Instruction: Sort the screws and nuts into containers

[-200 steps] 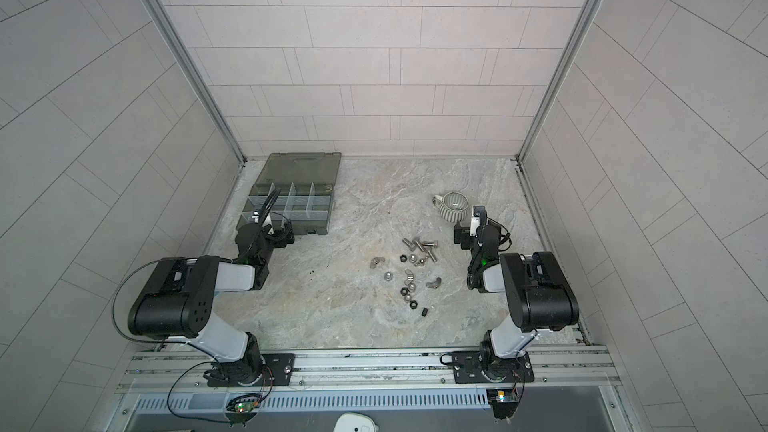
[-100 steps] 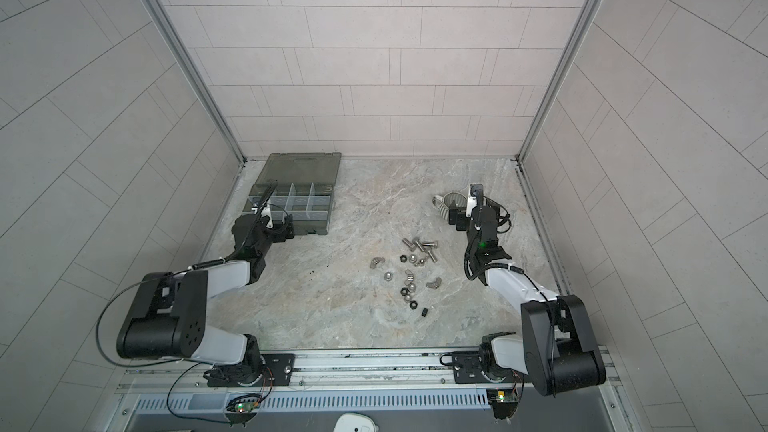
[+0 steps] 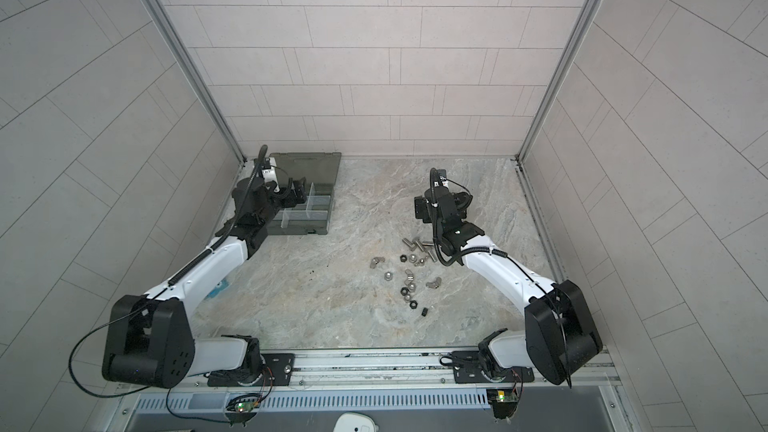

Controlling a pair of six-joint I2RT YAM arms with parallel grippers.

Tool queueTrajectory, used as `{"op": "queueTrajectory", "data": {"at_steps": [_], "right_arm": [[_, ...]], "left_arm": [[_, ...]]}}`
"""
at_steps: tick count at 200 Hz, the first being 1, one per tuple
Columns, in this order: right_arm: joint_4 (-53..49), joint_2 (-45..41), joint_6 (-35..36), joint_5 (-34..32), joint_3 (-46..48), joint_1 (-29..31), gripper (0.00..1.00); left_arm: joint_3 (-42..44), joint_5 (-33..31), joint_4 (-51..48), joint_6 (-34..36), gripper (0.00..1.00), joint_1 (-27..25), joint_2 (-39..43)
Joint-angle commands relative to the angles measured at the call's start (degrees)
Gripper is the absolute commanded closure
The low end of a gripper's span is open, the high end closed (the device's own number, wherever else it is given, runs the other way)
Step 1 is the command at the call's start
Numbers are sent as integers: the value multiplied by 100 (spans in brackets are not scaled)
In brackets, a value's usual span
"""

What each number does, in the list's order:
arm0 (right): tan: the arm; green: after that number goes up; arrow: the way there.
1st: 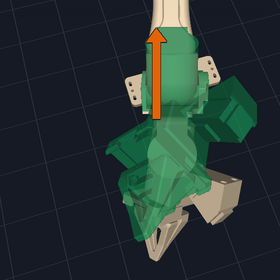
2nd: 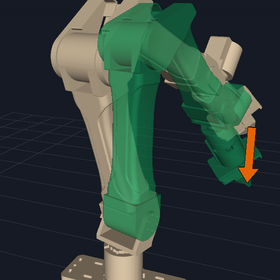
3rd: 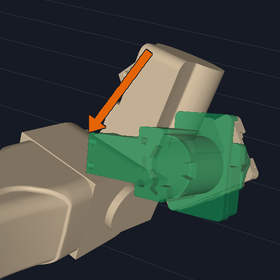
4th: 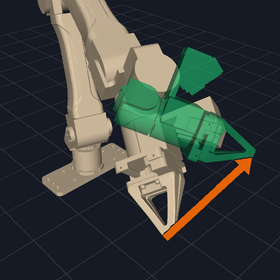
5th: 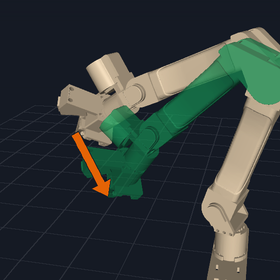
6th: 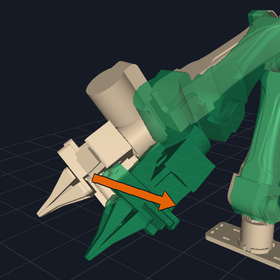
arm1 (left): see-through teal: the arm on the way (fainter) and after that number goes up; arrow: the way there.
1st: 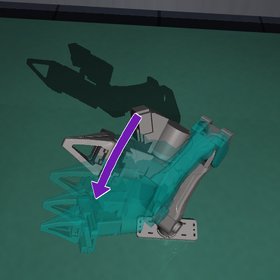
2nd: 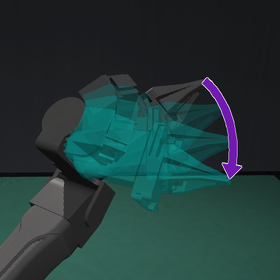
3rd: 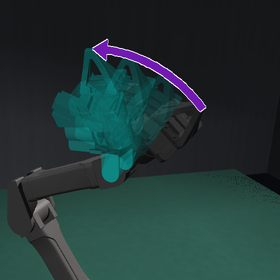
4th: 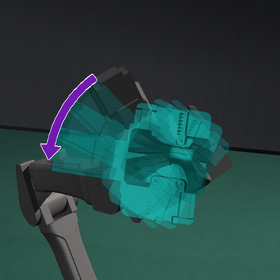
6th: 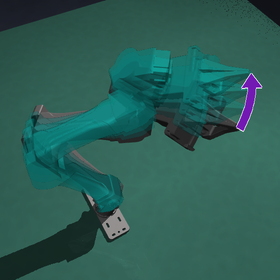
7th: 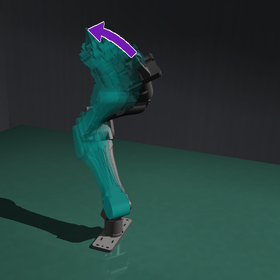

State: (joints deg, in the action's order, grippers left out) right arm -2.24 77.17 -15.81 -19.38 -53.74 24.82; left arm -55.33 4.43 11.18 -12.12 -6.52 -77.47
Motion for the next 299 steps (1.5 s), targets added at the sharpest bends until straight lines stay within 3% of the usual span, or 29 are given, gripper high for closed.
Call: {"op": "queueTrajectory", "data": {"at_steps": [1,38,74,104,135,172,211,249,266,299], "right_arm": [[-1179,113,-460,565,-412,14,1],[-1598,179,-713,1473,-770,27,10],[-1620,468,-1010,2128,-832,254,17],[-1708,476,-1064,2076,-717,834,17],[-2401,497,-887,2052,-1292,1014,17],[-3355,506,-602,2245,-2034,1009,17],[-3292,519,-740,2508,-1835,1008,17],[-3308,501,-582,2321,-1813,1010,17],[-3267,510,-577,2273,-1774,1012,17],[-3308,638,-491,2276,-1870,1010,17]], "left_arm": [[-997,-12,-1828,-2,0,28,-317],[-2405,-653,-3491,298,0,217,-1002],[-3020,154,-3832,-183,9,1061,-2005],[-4153,427,-4569,67,12,1534,-3081],[-5246,-251,-5965,733,15,1627,-3858],[-4867,-252,-5979,843,18,1682,-4009],[-4791,-253,-6031,866,22,1815,-4138],[-4657,-51,-5837,817,23,2197,-4099],[-4688,-279,-5877,944,25,2300,-4172],[-4661,61,-5934,991,33,2513,-4327]]}}
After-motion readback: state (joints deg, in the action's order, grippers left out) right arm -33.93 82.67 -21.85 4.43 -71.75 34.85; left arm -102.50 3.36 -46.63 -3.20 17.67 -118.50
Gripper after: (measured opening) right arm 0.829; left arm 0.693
